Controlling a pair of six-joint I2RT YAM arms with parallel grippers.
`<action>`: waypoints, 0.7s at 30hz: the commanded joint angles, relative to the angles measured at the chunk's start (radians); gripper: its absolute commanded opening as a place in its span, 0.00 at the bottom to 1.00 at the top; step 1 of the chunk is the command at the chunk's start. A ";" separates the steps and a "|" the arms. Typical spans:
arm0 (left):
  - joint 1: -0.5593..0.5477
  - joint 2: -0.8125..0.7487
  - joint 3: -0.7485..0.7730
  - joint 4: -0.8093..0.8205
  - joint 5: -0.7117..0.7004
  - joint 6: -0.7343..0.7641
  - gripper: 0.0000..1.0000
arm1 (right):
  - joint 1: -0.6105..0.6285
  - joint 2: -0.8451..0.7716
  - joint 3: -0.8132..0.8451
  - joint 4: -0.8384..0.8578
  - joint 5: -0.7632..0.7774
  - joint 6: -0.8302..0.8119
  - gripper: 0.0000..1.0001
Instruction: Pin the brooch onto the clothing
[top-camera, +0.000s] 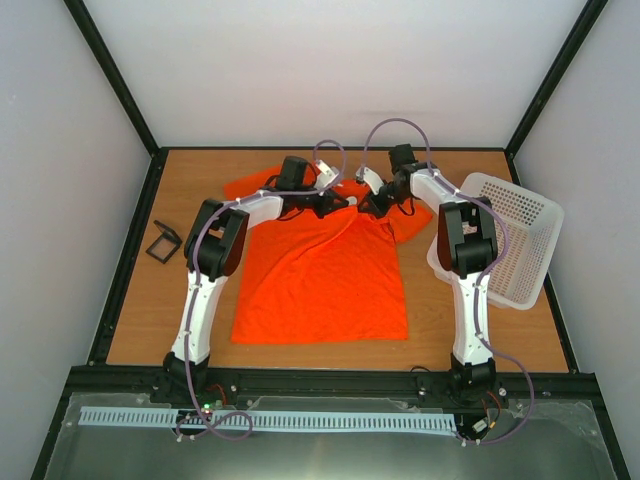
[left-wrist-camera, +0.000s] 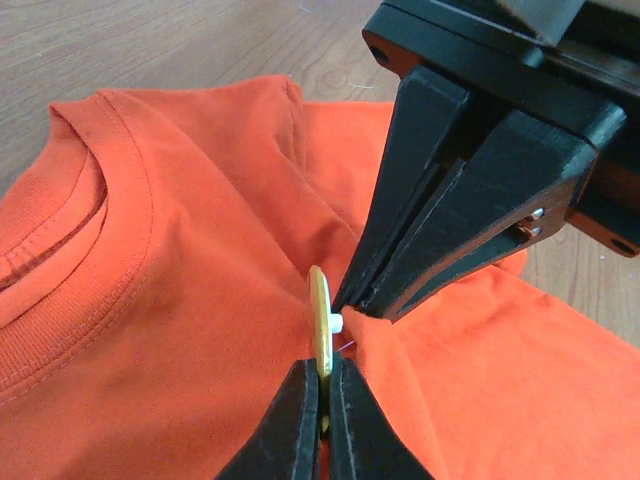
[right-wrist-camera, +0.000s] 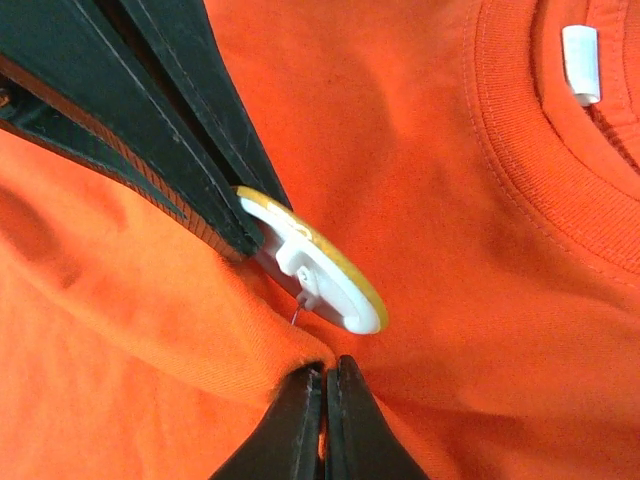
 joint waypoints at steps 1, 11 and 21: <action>-0.006 -0.033 0.034 0.117 0.144 -0.065 0.01 | 0.009 0.006 -0.007 0.026 0.052 -0.001 0.03; -0.023 0.017 0.090 0.018 0.185 -0.038 0.01 | 0.009 -0.020 0.001 0.105 0.020 0.092 0.02; -0.032 0.017 0.123 0.070 0.251 -0.139 0.01 | 0.071 -0.016 -0.031 0.136 0.105 0.113 0.03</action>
